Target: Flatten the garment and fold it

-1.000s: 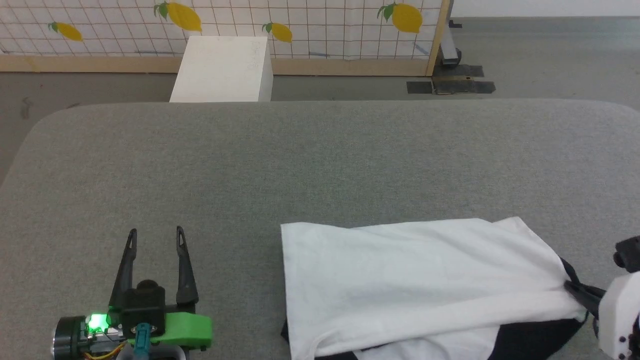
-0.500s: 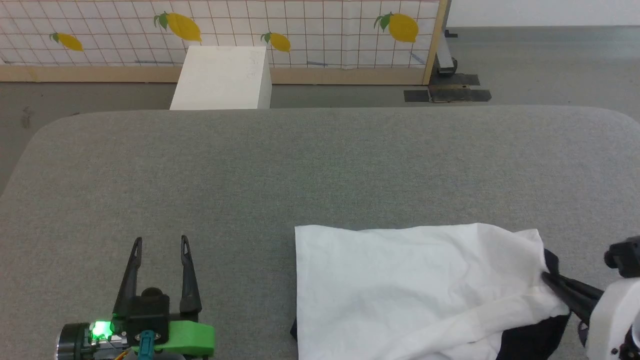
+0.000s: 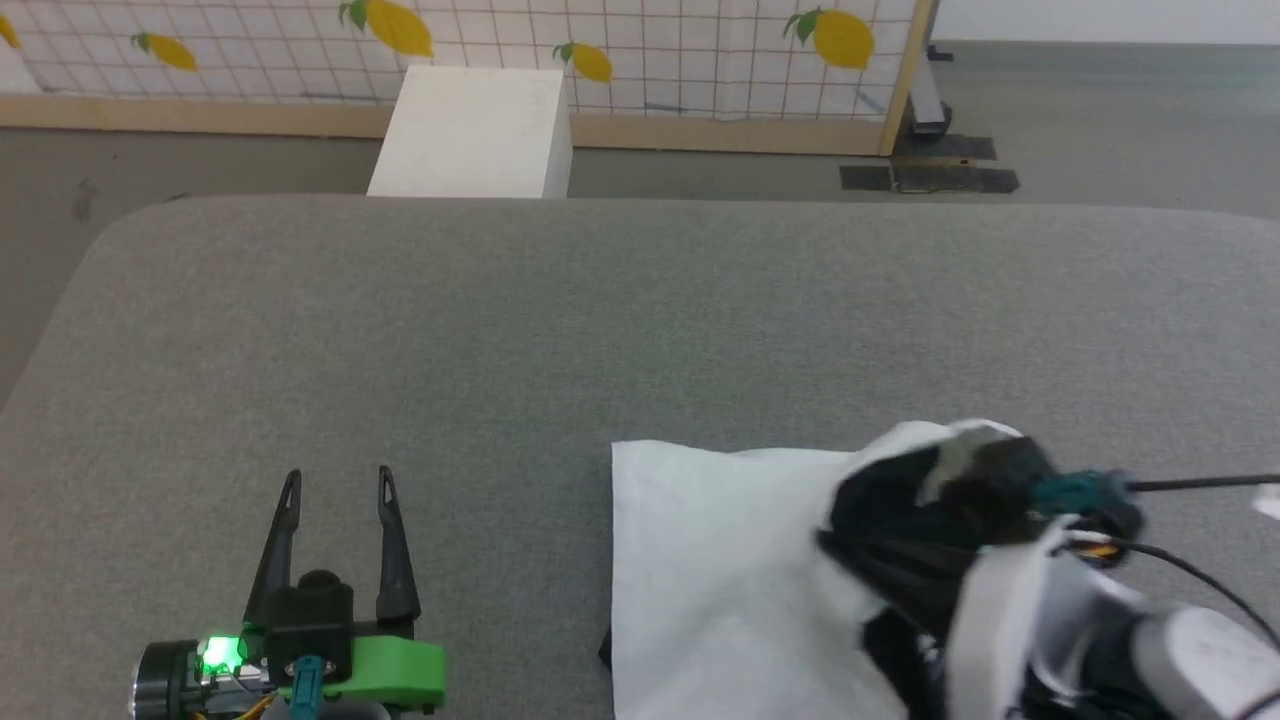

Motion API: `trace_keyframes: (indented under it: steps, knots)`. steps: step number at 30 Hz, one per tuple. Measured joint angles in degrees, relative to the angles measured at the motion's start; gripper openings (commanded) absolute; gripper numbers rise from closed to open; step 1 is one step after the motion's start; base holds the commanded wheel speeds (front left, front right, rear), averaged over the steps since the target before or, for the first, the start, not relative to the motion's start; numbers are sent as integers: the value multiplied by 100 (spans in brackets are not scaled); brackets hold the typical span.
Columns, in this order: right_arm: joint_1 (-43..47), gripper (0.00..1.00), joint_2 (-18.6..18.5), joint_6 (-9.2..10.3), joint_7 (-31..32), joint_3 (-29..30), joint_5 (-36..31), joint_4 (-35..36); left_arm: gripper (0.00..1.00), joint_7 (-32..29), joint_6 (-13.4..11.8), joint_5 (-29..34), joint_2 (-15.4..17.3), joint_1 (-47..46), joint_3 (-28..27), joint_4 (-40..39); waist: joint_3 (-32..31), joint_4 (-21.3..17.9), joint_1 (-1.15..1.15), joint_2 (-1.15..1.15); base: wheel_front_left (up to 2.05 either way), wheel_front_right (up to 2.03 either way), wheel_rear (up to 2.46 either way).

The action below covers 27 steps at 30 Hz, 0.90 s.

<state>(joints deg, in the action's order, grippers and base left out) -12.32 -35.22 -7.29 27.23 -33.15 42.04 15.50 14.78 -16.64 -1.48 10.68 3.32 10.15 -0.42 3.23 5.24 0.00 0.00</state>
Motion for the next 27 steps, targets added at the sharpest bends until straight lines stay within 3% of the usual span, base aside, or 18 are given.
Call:
trace_keyframes:
  steps: [7, 15, 19, 25, 26, 27]
  knots:
    - [-1144, 0, 678, 0, -20, -1344, -160, -797, 100, 0, 41, 0, -103, -171, 7, 2, 243, 204, 0, 0, 0, 0, 0]
    - [-2297, 0, 1671, 0, -465, -2334, -257, -2954, 100, 0, 81, 0, -240, -508, 38, 67, 627, 388, 0, 0, 0, 0, 0]
    - [-2521, 0, 1952, 0, -655, -2782, -247, -4055, 100, 0, 122, 0, -318, -638, 57, 119, 805, 486, 1, 0, 0, 0, 0]
    - [-2807, 0, 2153, -27, -1211, -3409, -110, -4730, 100, 0, 132, 0, -328, -672, -24, 179, 956, 542, 0, 0, 0, 0, 0]
    - [-2862, 11, 2156, -29, -1343, -3500, -96, -4754, 100, 0, 132, 0, -328, -672, -38, 192, 958, 524, 0, 0, 0, 0, 0]
    - [-2886, 76, 2150, -29, -1446, -3562, -58, -4737, 100, 0, 140, 0, -328, -672, -42, 204, 952, 508, 0, 0, 0, 0, 0]
